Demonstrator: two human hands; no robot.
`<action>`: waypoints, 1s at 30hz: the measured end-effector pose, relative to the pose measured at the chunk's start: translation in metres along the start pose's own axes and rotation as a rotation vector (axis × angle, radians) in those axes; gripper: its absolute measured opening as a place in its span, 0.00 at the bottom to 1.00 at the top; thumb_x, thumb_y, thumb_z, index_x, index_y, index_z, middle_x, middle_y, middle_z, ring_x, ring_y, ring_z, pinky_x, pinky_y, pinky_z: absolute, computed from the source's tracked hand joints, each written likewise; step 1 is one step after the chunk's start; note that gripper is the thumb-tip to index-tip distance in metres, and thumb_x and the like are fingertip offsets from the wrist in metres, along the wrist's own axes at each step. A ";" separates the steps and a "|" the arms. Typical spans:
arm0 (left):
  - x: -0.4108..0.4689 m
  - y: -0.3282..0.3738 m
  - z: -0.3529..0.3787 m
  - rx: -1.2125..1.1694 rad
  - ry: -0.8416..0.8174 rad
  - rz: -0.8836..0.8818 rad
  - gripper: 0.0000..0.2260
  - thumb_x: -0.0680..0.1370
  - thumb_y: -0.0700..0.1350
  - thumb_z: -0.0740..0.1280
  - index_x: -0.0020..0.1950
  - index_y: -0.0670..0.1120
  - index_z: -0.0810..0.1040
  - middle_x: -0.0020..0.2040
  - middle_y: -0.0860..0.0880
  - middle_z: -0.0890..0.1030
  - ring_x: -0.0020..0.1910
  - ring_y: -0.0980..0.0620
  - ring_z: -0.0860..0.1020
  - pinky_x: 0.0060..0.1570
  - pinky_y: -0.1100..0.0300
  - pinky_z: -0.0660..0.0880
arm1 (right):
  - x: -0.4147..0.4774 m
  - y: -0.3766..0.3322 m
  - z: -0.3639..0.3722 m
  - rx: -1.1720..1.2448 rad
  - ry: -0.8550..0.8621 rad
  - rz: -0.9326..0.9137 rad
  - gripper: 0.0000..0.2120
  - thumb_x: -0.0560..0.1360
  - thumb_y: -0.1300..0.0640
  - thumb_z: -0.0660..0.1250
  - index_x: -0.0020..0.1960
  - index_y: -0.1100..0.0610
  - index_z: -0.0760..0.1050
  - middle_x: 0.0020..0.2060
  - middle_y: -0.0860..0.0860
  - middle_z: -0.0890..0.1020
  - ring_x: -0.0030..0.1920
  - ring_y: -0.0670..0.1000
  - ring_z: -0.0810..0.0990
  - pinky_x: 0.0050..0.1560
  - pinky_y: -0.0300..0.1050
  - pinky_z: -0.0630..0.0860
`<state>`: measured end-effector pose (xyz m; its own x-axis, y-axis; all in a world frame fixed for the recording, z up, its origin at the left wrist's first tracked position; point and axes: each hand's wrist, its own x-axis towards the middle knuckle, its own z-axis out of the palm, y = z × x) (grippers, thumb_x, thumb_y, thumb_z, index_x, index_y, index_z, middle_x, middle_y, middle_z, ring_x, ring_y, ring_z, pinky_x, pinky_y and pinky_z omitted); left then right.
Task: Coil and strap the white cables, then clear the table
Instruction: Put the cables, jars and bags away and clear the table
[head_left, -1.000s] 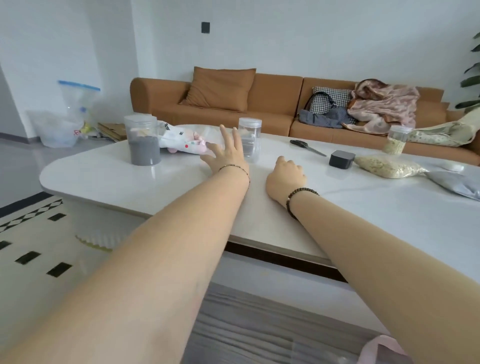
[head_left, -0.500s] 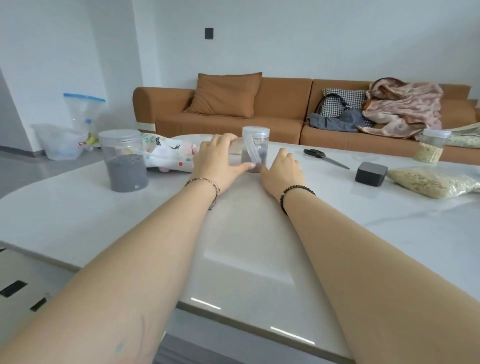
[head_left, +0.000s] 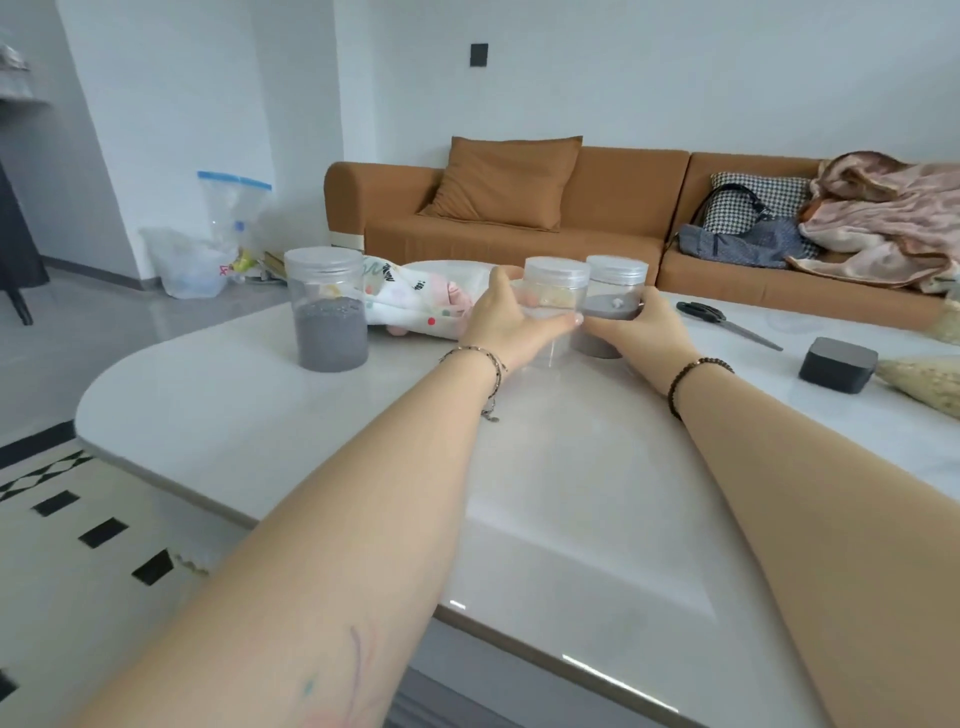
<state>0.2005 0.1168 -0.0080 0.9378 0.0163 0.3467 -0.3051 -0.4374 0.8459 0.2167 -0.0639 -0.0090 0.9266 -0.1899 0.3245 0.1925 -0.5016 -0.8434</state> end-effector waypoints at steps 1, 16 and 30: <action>-0.003 0.002 0.000 0.013 -0.018 0.007 0.33 0.64 0.62 0.77 0.63 0.55 0.66 0.54 0.58 0.76 0.57 0.54 0.77 0.55 0.50 0.77 | -0.007 -0.001 -0.005 0.023 -0.001 0.006 0.23 0.68 0.47 0.78 0.55 0.52 0.70 0.47 0.45 0.78 0.46 0.45 0.78 0.42 0.41 0.72; -0.115 0.048 -0.016 0.029 -0.395 -0.022 0.29 0.68 0.74 0.65 0.59 0.55 0.71 0.54 0.56 0.83 0.60 0.58 0.78 0.60 0.57 0.69 | -0.155 -0.030 -0.074 0.182 0.048 -0.033 0.16 0.73 0.46 0.73 0.52 0.48 0.69 0.44 0.43 0.79 0.46 0.45 0.79 0.41 0.37 0.72; -0.285 0.092 -0.041 -0.004 -0.510 0.566 0.16 0.72 0.63 0.69 0.57 0.60 0.75 0.51 0.69 0.80 0.55 0.68 0.77 0.53 0.76 0.68 | -0.352 -0.069 -0.198 -0.086 -0.207 -0.256 0.27 0.67 0.39 0.76 0.59 0.45 0.69 0.40 0.44 0.81 0.37 0.48 0.78 0.42 0.43 0.77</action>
<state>-0.1013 0.1086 -0.0127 0.5983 -0.6273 0.4986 -0.7619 -0.2525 0.5964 -0.1864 -0.1300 0.0195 0.8995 0.1226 0.4194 0.4074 -0.5822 -0.7036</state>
